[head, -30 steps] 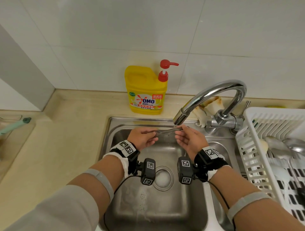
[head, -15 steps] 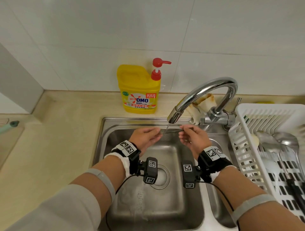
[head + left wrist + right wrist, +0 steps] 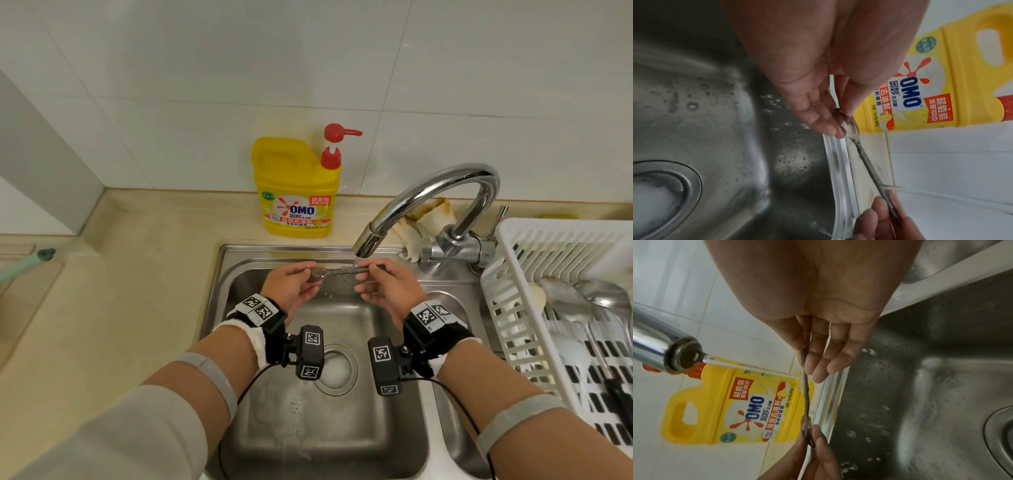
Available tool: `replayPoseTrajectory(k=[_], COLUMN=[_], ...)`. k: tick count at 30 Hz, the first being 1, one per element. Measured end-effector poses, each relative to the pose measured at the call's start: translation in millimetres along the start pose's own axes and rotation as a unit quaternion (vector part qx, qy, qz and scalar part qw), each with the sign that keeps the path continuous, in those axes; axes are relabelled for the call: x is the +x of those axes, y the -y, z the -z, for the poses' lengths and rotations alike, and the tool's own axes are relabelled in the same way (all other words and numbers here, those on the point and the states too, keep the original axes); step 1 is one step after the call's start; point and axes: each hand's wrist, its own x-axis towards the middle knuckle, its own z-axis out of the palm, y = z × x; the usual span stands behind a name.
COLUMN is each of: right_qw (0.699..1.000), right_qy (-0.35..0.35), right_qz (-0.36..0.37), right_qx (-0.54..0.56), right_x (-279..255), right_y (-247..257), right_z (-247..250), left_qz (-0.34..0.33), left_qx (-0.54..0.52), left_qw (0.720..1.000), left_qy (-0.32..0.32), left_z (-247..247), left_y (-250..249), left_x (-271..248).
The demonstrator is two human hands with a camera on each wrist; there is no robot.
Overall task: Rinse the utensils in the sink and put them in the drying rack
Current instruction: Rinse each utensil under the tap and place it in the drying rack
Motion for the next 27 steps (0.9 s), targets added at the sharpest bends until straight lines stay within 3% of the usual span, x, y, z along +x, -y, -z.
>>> replayPoseTrajectory(k=[7,18,27], right_qw=[1.000,0.998,0.996], right_qy=[0.014,-0.056,-0.070], right_qz=[-0.022,0.010,0.015], right_qx=[0.003,0.033,0.046], right_x=[1,-6,-12], right_y=[1,6,3], right_z=[-11,28,49], left_qz=[-0.003,0.035,0.042], left_qx=[0.001,-0.029,-0.035], left_qw=[1.000,0.998,0.996], left_qy=[-0.024,0.049,0.075], left_z=[9,-23,-41], left_y=[-3,-1,4], left_x=[0,-2,-4])
